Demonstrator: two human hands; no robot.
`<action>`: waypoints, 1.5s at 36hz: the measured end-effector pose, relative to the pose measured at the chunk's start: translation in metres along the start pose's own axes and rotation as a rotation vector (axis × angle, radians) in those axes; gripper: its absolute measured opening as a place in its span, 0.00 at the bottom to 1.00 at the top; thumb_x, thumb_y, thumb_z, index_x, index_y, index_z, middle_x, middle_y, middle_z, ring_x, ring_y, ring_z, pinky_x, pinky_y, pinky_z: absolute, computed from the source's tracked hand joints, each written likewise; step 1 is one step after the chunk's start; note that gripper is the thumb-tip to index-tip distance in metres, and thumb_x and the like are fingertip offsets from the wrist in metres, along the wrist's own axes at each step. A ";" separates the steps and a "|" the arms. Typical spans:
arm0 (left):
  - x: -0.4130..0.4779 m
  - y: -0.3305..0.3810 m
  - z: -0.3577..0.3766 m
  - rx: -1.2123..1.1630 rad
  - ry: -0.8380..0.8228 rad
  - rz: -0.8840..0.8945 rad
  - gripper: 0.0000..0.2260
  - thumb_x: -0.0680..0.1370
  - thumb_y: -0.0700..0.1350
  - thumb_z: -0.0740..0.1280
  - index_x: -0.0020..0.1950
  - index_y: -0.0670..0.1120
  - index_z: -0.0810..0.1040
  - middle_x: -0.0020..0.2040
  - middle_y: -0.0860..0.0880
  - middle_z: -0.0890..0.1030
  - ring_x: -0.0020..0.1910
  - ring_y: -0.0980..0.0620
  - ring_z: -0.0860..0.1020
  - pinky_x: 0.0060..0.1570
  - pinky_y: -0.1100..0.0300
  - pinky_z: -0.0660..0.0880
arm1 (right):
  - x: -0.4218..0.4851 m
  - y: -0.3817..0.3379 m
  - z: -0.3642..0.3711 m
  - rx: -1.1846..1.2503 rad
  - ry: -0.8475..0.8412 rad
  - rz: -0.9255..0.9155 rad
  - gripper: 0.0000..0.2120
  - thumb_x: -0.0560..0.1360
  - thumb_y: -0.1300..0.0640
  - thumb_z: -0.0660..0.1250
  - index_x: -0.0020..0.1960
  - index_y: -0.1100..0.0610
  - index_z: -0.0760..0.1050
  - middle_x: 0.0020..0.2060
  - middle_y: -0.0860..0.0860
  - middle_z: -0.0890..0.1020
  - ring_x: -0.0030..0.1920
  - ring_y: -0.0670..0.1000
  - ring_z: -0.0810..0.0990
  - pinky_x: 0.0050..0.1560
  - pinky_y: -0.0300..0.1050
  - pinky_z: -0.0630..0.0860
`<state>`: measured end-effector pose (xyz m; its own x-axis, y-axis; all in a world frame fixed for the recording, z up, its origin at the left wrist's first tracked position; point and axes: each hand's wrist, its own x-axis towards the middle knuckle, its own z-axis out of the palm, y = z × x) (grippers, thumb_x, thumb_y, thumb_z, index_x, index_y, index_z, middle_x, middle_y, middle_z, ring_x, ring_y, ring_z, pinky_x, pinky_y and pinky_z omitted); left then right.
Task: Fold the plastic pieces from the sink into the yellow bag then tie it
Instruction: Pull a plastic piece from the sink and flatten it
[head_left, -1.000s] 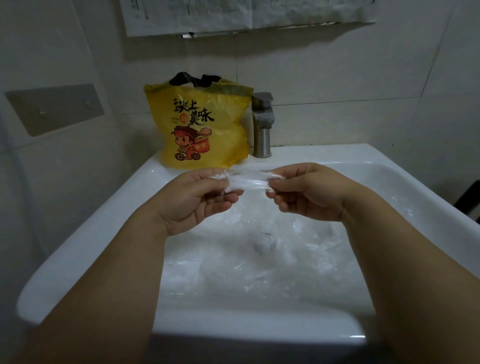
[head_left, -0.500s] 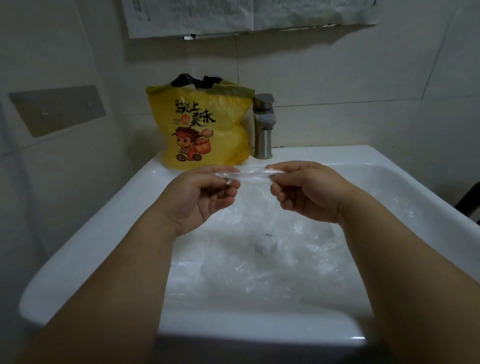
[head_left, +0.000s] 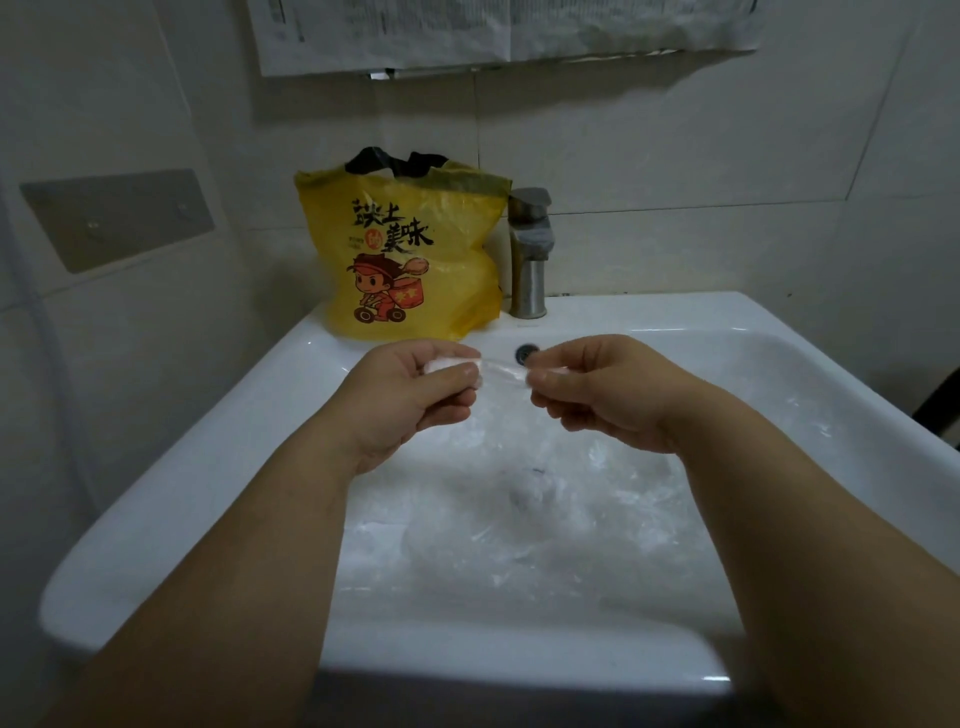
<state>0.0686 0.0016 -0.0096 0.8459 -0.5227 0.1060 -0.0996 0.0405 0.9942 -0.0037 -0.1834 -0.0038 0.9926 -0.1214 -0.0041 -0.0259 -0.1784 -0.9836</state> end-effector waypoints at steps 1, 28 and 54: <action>0.000 -0.001 0.000 0.015 0.000 0.002 0.05 0.77 0.35 0.67 0.49 0.43 0.81 0.36 0.47 0.81 0.33 0.57 0.80 0.36 0.67 0.78 | 0.000 0.000 0.000 -0.049 0.007 0.001 0.05 0.76 0.61 0.68 0.52 0.57 0.79 0.37 0.53 0.82 0.32 0.44 0.78 0.33 0.34 0.76; 0.003 -0.010 0.035 0.014 -0.106 -0.053 0.19 0.74 0.60 0.63 0.48 0.45 0.81 0.39 0.48 0.84 0.43 0.52 0.83 0.53 0.53 0.78 | -0.003 -0.001 0.040 -0.054 0.014 -0.206 0.11 0.81 0.60 0.60 0.44 0.59 0.79 0.31 0.49 0.79 0.29 0.43 0.75 0.30 0.35 0.70; 0.019 0.030 -0.010 -0.111 0.232 0.145 0.08 0.80 0.46 0.63 0.47 0.43 0.78 0.30 0.52 0.77 0.29 0.59 0.75 0.32 0.66 0.76 | 0.013 -0.047 0.010 -0.144 -0.010 -0.105 0.12 0.78 0.54 0.65 0.44 0.63 0.78 0.31 0.52 0.76 0.33 0.48 0.72 0.36 0.41 0.71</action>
<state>0.0868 0.0016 0.0226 0.9254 -0.2968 0.2358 -0.1810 0.2006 0.9628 0.0115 -0.1668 0.0405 0.9918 -0.0853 0.0950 0.0621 -0.3274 -0.9428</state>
